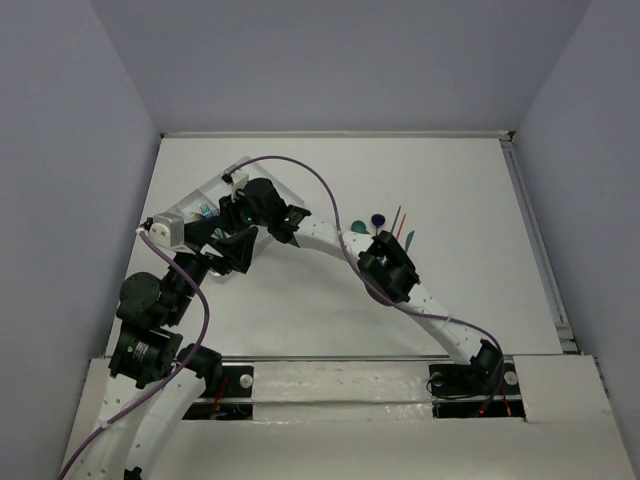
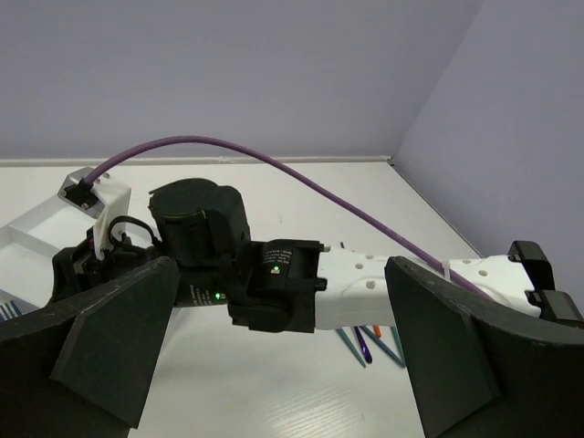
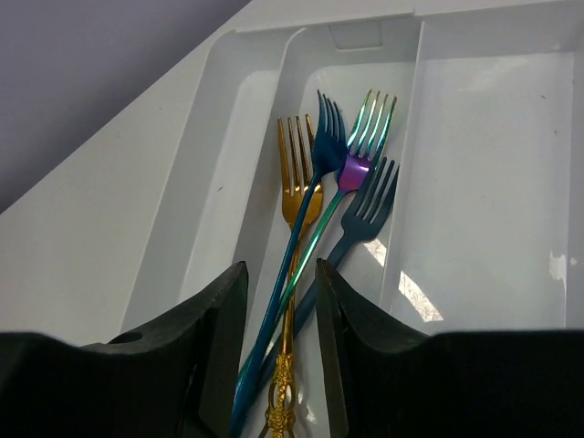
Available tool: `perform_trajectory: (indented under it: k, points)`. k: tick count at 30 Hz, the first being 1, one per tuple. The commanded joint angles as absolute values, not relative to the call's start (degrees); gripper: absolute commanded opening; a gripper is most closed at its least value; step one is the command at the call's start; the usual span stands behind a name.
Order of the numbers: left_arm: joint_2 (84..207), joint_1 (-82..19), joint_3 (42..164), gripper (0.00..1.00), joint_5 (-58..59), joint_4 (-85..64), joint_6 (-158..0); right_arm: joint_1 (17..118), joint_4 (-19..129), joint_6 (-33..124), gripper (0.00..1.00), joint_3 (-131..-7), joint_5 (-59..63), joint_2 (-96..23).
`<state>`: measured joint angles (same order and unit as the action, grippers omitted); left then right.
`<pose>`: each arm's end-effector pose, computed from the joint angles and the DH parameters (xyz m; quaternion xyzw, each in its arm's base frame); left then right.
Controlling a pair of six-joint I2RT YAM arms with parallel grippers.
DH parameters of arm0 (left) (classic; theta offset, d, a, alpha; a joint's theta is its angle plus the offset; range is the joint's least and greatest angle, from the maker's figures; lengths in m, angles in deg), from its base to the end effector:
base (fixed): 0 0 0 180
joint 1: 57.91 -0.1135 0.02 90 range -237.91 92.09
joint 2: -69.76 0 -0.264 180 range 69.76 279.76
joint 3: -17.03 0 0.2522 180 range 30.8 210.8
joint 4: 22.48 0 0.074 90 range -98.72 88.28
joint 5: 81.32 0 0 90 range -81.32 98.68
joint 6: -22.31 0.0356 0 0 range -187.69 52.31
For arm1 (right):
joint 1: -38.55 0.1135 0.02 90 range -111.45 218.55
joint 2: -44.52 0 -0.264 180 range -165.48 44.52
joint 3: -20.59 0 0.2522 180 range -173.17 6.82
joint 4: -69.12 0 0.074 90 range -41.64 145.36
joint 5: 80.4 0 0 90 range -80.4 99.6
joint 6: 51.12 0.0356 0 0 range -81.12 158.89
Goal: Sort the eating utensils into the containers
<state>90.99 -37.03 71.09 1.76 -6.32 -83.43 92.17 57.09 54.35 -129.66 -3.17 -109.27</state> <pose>0.0831 -0.0363 0.3772 0.0751 0.5933 -0.2858 0.7488 0.3574 0.4984 0.1853 -0.3222 0.7260 0.4138 0.4449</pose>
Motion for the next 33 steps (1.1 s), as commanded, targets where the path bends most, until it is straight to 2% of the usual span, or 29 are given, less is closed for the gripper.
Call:
perform_trajectory:
  k: [1, 7, 11, 16, 22, 26, 33]
  points:
    - [91.03, -37.0, 72.98, 0.99, 1.82, -9.77, -83.42, 92.34, 59.75, 53.04, 0.42, -127.92, -3.59, -102.7]
    - [91.03, -37.0, 72.81, 0.99, 1.91, -9.68, -83.5, 92.34, 64.66, 53.04, 0.4, -112.12, 2.72, -89.1]
    - [90.86, -37.0, 72.72, 0.99, 1.82, -9.68, -83.51, 92.34, 65.12, 51.37, 0.37, -90.6, 12.91, -72.66]
    - [90.59, -36.47, 72.72, 0.99, 1.65, -9.68, -83.51, 88.14, 54.95, 55.74, 0.33, -70.29, 25.74, -58.16]
    - [90.68, -36.47, 72.72, 0.99, 1.21, -9.77, -83.68, 83.29, 47.02, 63.3, 0.28, -50.25, 31.84, -43.3]
    - [91.21, -35.94, 72.63, 0.99, 0.85, -10.03, -83.59, 82.76, 46.48, 63.67, 0.28, -47.32, 31.49, -43.36]
    - [91.47, -35.94, 72.54, 0.99, 1.29, -9.86, -83.51, 78.54, 45.6, 61.39, 0.28, -51.09, 29.65, -50.57]
